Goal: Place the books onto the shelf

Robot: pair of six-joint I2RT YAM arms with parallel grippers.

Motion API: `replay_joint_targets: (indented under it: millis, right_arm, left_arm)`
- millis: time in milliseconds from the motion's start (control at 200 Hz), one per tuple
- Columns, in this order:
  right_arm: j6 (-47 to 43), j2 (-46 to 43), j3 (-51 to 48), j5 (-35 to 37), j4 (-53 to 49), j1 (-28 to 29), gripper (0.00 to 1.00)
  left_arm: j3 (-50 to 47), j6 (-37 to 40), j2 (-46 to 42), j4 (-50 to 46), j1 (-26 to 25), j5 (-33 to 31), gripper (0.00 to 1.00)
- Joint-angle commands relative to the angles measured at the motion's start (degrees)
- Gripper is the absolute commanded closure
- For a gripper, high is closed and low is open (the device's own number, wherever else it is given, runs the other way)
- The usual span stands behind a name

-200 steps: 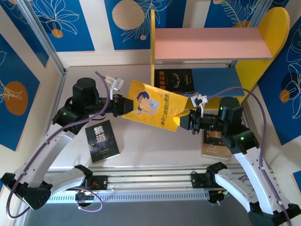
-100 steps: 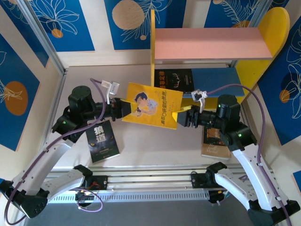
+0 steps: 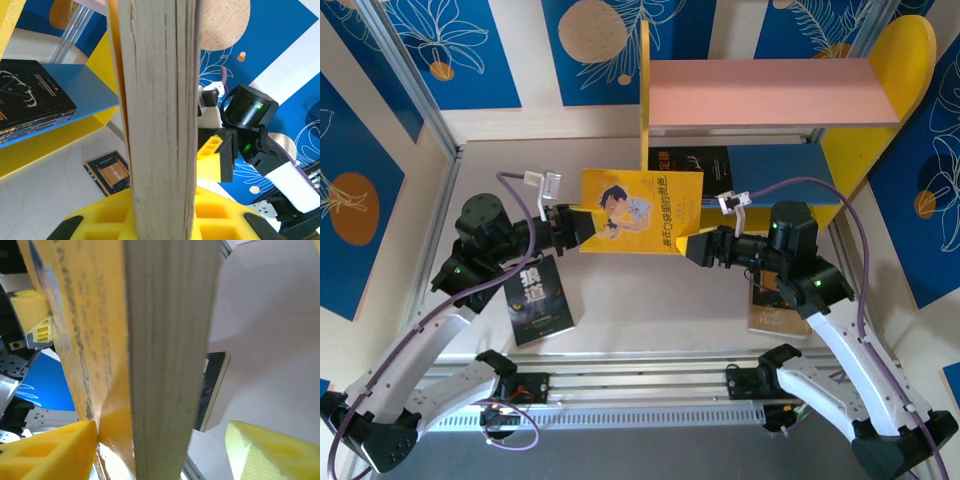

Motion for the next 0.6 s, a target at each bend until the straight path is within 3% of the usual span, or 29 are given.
replay_joint_targets:
  millis: [0,130,255,350,435,595]
  right_arm:
    - [0.55,0.34,1.43,0.80,2.24,1.50,0.52]
    - [-1.18,0.66,3.96,2.54,0.96,2.51,0.78]
    - [-3.73,0.86,6.95,3.41,-1.18,2.21,0.89]
    - [-6.15,1.28,10.37,3.21,-3.90,1.22,0.91]
    - [-7.89,1.81,13.61,1.01,-5.72,-0.83,0.92]
    - [-10.13,4.70,20.73,-4.89,-8.30,-7.31,0.93]
  left_arm:
    - [-0.28,-2.76,-0.12,10.25,0.09,-0.51,1.00]
    - [-2.74,-5.79,0.98,15.19,0.03,-1.30,1.00]
    - [-4.06,-8.61,3.10,19.31,0.04,-0.61,1.00]
    - [-4.54,-8.55,3.58,18.86,0.03,-0.76,0.70]
    - [-4.72,-6.62,2.46,14.45,0.07,-2.54,0.53]
    - [-5.34,-4.95,-0.34,8.56,0.05,-5.52,0.39]
